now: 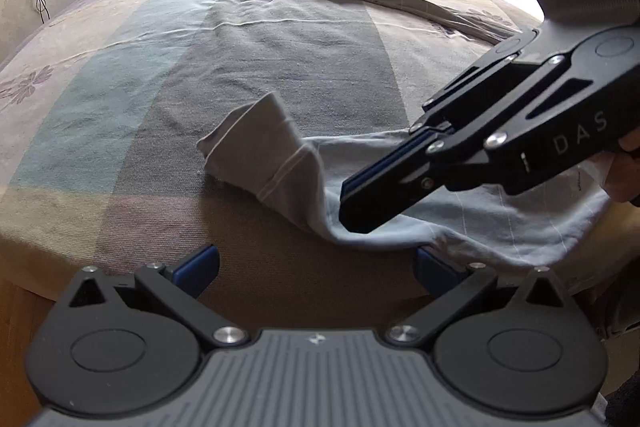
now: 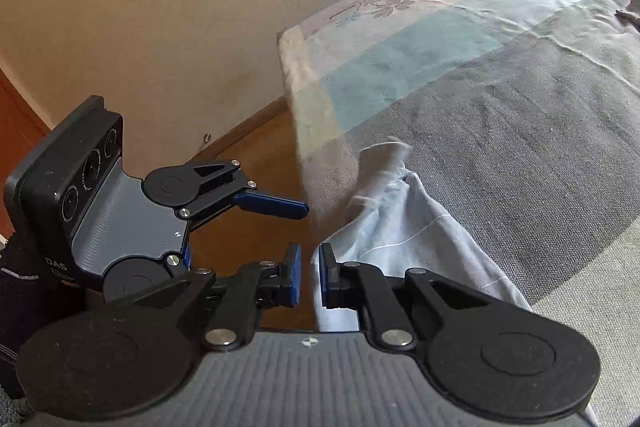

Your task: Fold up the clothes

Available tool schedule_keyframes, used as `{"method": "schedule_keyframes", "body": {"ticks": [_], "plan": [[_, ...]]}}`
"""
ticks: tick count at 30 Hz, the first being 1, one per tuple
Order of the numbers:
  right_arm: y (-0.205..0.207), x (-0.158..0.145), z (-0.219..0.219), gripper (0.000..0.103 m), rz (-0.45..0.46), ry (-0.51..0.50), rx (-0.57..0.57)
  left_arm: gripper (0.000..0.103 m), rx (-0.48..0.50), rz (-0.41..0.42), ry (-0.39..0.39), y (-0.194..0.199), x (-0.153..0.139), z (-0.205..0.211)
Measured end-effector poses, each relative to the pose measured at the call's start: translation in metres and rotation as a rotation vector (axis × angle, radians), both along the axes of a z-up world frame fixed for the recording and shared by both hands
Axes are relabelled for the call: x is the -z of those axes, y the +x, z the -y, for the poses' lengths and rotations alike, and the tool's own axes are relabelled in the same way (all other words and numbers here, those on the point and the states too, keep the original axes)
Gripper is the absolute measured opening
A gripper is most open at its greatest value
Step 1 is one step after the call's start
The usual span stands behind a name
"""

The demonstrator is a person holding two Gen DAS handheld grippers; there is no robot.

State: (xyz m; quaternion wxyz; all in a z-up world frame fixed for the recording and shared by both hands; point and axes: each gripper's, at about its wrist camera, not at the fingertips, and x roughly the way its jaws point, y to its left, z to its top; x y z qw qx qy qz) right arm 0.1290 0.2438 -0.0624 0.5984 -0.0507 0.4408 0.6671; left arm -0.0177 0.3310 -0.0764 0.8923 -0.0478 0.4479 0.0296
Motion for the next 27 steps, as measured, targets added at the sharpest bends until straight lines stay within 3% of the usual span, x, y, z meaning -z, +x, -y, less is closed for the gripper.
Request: {"method": "schedule_keyframes", "body": {"ticks": [9,16,24,25,27], "plan": [[0.016,-0.01,0.063,0.022,0.0,-0.002,0.158,0.102,-0.089,0.104,-0.271,0.005,0.012,-0.04],[0.021,-0.003,0.098,0.027,-0.023,-0.011,0.266,0.102,-0.188,0.216,-0.602,0.015,0.03,-0.09],[0.021,0.007,0.124,0.033,-0.048,-0.022,0.358,0.1,-0.221,0.266,-0.703,0.013,0.041,-0.099],[0.02,0.008,0.125,0.033,-0.046,-0.026,0.362,0.096,-0.249,0.272,-0.716,0.011,0.042,-0.1],[0.017,0.007,0.13,0.034,-0.04,-0.028,0.372,0.077,-0.307,0.275,-0.709,0.006,0.044,-0.102]]}}
